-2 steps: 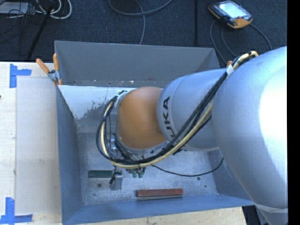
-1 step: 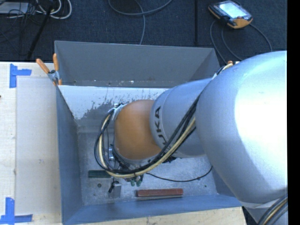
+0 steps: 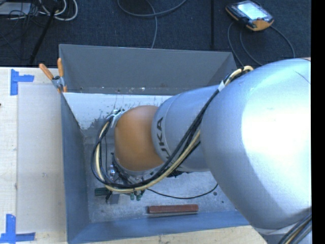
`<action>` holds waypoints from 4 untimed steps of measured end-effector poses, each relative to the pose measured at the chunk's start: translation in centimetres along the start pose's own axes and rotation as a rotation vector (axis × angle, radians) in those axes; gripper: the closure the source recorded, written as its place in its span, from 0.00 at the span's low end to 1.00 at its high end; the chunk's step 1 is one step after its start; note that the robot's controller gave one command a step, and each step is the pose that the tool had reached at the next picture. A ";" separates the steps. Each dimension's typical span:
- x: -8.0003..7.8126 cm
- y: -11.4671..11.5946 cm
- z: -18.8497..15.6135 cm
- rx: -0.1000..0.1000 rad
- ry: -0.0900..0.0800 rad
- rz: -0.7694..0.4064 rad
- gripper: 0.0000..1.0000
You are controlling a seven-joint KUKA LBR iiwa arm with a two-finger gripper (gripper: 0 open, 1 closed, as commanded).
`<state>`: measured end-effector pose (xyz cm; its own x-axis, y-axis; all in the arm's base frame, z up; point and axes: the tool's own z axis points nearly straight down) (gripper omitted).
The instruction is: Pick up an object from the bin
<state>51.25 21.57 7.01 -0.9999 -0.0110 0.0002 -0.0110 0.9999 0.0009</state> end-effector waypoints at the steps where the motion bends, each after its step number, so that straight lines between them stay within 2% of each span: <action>1: 0.0 0.0 0.0 0.000 0.000 0.001 1.00; 4: 0.1 -0.1 -2.4 0.001 0.002 0.002 1.00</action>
Offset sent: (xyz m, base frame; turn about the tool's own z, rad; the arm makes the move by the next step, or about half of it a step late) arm 0.0001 0.0001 0.0330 0.0000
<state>51.18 21.49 9.42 -1.0000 -0.0093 0.0025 -0.0093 1.0000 -0.0002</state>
